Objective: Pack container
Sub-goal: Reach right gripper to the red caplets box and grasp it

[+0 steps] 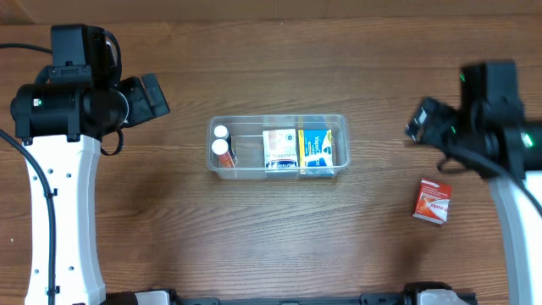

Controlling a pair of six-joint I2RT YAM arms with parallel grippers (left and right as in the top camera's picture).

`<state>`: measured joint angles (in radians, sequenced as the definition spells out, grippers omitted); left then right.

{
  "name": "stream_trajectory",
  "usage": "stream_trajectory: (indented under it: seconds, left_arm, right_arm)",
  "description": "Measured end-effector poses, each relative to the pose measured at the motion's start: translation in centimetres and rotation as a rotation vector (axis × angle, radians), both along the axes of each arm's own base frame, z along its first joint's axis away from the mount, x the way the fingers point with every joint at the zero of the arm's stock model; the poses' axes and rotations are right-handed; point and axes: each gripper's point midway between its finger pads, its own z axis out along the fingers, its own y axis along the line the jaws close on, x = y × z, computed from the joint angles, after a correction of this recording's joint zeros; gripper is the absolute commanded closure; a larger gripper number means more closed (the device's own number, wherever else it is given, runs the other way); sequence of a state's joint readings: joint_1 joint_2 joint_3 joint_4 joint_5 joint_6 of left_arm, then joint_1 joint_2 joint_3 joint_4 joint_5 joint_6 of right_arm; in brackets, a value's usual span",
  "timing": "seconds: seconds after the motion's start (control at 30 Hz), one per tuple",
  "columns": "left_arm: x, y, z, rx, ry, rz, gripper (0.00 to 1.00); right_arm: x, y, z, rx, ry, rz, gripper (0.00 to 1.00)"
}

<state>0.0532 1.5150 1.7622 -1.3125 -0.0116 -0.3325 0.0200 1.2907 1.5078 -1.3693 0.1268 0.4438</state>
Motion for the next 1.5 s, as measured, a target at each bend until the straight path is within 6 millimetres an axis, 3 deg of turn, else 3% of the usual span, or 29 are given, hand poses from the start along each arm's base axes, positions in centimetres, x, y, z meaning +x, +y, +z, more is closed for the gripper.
stream_trajectory:
  seconds: [0.1,0.2,0.4,0.8,1.2,1.5]
  left_arm:
    - [0.0,0.0,0.0,0.0,0.0,0.0,0.0]
    - [0.1,0.0,0.0,0.0,-0.003,0.0,0.0]
    - [0.1,0.0,0.0,0.001,-0.003,0.0,0.0]
    - [0.1,0.2,0.0,0.01,-0.003,0.006,0.0]
    - [0.1,0.2,0.0,0.01,-0.002,0.006,0.0]
    - [0.1,0.2,0.0,0.01,-0.002,0.006,0.0]
  right_arm:
    - [-3.1,-0.7,0.6,0.025,-0.079,-0.025,0.0]
    - [-5.2,-2.1,-1.4,0.033,-0.049,-0.089,0.0]
    - [-4.8,-5.7,-9.0,0.048,0.223,-0.17,0.0]
    - [-3.0,-6.9,-18.9,0.083,0.548,-0.046,0.0]
    - [-3.0,-6.8,-24.1,0.106,0.632,0.023,0.0]
    - [-3.3,-7.5,-24.8,0.119,0.64,0.002,0.0]
